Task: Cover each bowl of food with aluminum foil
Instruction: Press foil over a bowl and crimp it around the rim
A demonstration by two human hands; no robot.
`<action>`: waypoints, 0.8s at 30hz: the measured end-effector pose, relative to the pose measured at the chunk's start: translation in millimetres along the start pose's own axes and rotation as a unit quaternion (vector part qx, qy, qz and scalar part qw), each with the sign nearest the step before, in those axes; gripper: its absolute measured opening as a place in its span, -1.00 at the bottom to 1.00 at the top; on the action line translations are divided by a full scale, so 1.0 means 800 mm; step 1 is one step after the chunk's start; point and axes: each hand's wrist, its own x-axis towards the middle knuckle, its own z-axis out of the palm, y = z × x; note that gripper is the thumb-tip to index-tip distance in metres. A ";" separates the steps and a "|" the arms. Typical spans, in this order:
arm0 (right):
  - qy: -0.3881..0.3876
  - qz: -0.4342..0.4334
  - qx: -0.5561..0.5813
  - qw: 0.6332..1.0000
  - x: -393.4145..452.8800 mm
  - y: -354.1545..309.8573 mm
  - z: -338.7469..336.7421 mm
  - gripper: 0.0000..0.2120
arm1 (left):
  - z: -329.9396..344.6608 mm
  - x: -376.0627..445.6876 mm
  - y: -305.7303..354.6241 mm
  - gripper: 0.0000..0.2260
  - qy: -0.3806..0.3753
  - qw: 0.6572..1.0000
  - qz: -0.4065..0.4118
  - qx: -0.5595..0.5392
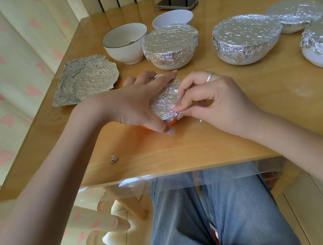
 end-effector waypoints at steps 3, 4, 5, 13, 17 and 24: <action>-0.009 0.021 0.010 1.000 0.000 -0.002 0.000 -0.88 | 0.000 0.000 -0.001 0.09 0.000 1.000 0.000 0.000; -0.014 0.024 0.006 1.000 0.000 -0.002 0.000 -0.89 | 0.000 0.000 -0.001 0.09 -0.001 1.000 0.000 -0.003; -0.022 0.021 -0.002 1.000 0.000 -0.002 -0.001 -0.92 | 0.001 0.001 -0.002 0.10 -0.003 1.000 0.001 -0.005; -0.027 0.036 -0.065 0.997 -0.016 -0.006 -0.027 -0.64 | 0.000 -0.001 -0.001 0.12 -0.011 1.000 -0.004 -0.005; 0.140 0.224 0.056 0.963 -0.034 -0.025 -0.023 -0.88 | 0.001 -0.003 -0.001 0.13 -0.009 1.000 -0.004 -0.015; 0.152 0.292 0.112 0.938 -0.036 -0.036 0.013 -0.73 | 0.013 -0.014 0.014 0.03 0.100 0.995 -0.008 -0.027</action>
